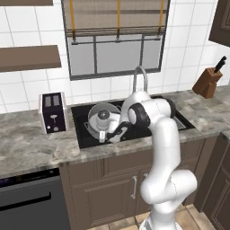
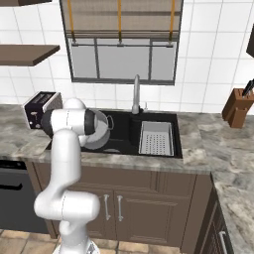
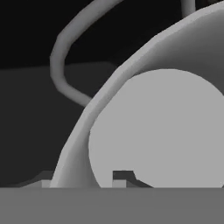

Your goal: Move the pot and pan from the stove into the sink.

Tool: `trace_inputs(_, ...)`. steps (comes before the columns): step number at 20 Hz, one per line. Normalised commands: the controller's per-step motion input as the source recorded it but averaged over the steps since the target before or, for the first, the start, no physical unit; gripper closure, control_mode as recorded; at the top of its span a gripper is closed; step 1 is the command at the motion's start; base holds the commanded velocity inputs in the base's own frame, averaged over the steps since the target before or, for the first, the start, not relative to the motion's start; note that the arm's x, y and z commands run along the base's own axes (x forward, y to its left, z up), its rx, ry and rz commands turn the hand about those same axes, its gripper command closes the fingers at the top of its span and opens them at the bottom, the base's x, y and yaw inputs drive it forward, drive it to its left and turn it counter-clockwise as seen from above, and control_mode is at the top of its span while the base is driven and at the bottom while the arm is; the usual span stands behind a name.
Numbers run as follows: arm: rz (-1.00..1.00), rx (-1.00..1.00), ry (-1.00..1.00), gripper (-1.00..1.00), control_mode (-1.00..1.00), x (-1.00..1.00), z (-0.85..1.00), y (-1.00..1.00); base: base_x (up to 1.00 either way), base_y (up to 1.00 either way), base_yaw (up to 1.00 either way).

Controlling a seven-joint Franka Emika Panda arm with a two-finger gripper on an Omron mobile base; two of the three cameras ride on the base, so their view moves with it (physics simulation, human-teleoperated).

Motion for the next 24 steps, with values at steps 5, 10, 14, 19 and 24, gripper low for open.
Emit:
trace_inputs(5, 0.00, 0.00, 0.00, 1.00, -1.00, 0.10, -0.10, 0.01, 0.00, 0.00, 0.00)
trace_inputs(10, 0.00, 0.00, 0.00, -1.00, -1.00, 0.05, 0.01, 0.00, 0.00, 0.00, 0.00)
trace_inputs(14, -0.01, 0.04, -0.01, -1.00, -1.00, 0.09, 0.38, 0.00, 0.00, 0.00, 0.00)
trace_inputs(19, -0.02, 0.06, 0.00, -1.00, -1.00, 0.10, 0.72, 0.01, 0.00, 0.00, 0.00)
trace_inputs(24, -0.01, 0.05, 0.00, -1.00, -1.00, 0.03, 0.85, 0.00, 0.00, 0.00, 0.00)
